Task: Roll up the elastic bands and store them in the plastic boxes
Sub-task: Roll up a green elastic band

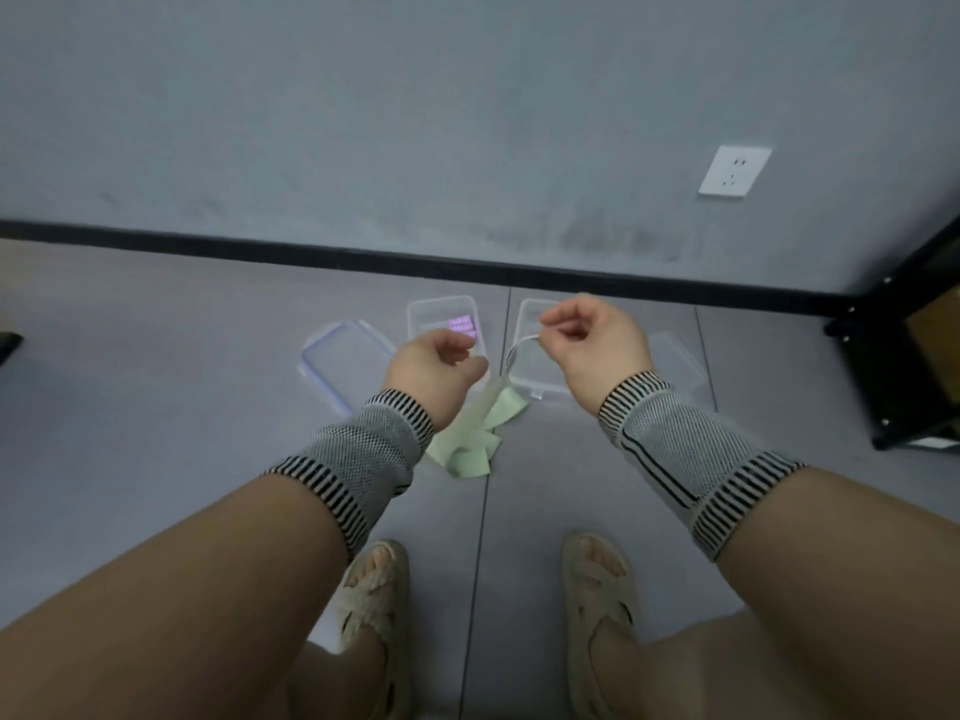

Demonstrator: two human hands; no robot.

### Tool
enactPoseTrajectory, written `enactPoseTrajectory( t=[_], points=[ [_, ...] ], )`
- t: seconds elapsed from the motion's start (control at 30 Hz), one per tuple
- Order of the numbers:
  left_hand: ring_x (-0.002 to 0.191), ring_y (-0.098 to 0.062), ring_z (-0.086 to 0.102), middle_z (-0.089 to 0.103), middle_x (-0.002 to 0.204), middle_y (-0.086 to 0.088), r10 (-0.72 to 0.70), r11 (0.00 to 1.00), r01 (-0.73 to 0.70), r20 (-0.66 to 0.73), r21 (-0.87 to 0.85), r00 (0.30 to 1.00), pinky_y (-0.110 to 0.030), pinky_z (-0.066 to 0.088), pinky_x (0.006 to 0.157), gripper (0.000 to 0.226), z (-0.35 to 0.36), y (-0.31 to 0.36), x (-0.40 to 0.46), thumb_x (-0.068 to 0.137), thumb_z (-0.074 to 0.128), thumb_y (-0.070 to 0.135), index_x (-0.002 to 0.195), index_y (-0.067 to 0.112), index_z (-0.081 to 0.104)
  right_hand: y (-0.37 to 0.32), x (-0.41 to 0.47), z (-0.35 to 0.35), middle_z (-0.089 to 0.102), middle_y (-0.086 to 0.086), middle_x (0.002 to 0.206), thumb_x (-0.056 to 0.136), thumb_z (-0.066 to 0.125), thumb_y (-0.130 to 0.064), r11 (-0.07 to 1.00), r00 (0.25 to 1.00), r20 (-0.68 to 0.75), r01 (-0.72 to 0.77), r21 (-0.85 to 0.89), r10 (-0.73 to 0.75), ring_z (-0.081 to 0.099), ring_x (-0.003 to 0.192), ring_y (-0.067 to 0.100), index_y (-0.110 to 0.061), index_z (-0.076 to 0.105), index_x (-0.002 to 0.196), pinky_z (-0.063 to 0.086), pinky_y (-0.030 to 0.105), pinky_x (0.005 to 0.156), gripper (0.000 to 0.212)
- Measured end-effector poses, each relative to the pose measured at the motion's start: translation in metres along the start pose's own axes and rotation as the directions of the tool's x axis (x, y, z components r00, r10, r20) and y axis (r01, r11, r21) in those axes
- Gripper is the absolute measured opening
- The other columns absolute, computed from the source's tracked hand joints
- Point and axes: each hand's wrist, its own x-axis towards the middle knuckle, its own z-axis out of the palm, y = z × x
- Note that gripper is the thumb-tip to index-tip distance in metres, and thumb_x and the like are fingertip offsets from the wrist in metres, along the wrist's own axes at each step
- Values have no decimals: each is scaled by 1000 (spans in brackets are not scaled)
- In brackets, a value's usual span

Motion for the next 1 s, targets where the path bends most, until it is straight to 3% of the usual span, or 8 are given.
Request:
enactPoseTrajectory(
  t=[0.13, 0.33, 0.5, 0.6, 0.7, 0.83, 0.9, 1.0],
  points=[
    [78, 0, 55, 62, 99, 2, 56, 989, -51, 34, -141, 998, -19, 42, 77, 23, -18, 12, -23, 87, 62, 11, 110, 13, 63, -23, -24, -5, 65, -5, 75, 84, 66, -9, 983, 992, -61, 122, 135, -115, 62, 69, 12, -30, 58, 72, 52, 22, 68, 26],
    [104, -5, 55, 61, 121, 4, 6, 967, 38, 171, -253, 985, -24, 38, 97, 37, -29, 3, -25, 90, 57, 8, 126, 14, 58, -21, -32, -8, 70, 5, 79, 84, 59, 11, 838, 997, 78, -50, 543, 9, 67, 75, 15, -11, 58, 74, 56, 30, 76, 24],
    [100, -6, 65, 71, 106, 1, -13, 973, 88, 329, -214, 944, -15, 47, 74, 26, -23, -2, -15, 89, 60, 14, 113, 16, 67, -8, -20, -7, 70, 6, 73, 87, 47, 14, 571, 967, 234, -249, 783, 100, 67, 70, 16, -7, 52, 76, 58, 32, 68, 25],
    [80, 1, 65, 72, 90, 8, 34, 981, 36, 347, -191, 937, -13, 47, 66, 12, -18, -2, -9, 88, 62, 20, 94, 24, 72, -3, -13, 0, 69, 8, 75, 88, 46, 13, 487, 950, 286, -311, 816, 128, 68, 74, 20, -8, 52, 75, 58, 40, 75, 25],
    [80, -12, 64, 71, 82, 0, 73, 972, -2, 295, -233, 953, -32, 53, 81, 7, -17, -4, -2, 77, 68, 26, 72, 25, 72, -1, -8, 5, 70, 9, 77, 88, 44, 14, 483, 947, 295, -317, 816, 123, 68, 77, 22, -7, 53, 77, 58, 40, 78, 26],
    [81, -22, 63, 70, 84, -9, 99, 964, -25, 270, -265, 958, -48, 50, 91, 9, -19, -4, 0, 83, 67, 16, 75, 18, 71, -3, -3, 9, 71, 11, 87, 90, 47, 9, 479, 938, 268, -342, 809, 218, 69, 83, 27, -6, 59, 88, 56, 43, 84, 19],
    [79, -21, 61, 69, 84, -9, 111, 964, -41, 255, -262, 961, -48, 50, 90, 11, -20, -3, 1, 88, 62, 9, 81, 14, 69, -3, -1, 8, 70, 13, 95, 91, 56, -3, 466, 916, 260, -383, 797, 306, 70, 86, 31, -5, 61, 100, 58, 42, 80, 10],
    [77, -16, 63, 70, 81, -6, 140, 968, -79, 250, -238, 958, -42, 52, 88, 11, -21, -2, 2, 88, 61, 8, 83, 13, 69, -1, 0, 7, 70, 11, 95, 89, 63, -23, 514, 876, 307, -470, 717, 373, 70, 82, 25, -6, 62, 105, 58, 34, 71, 24]
  ],
)
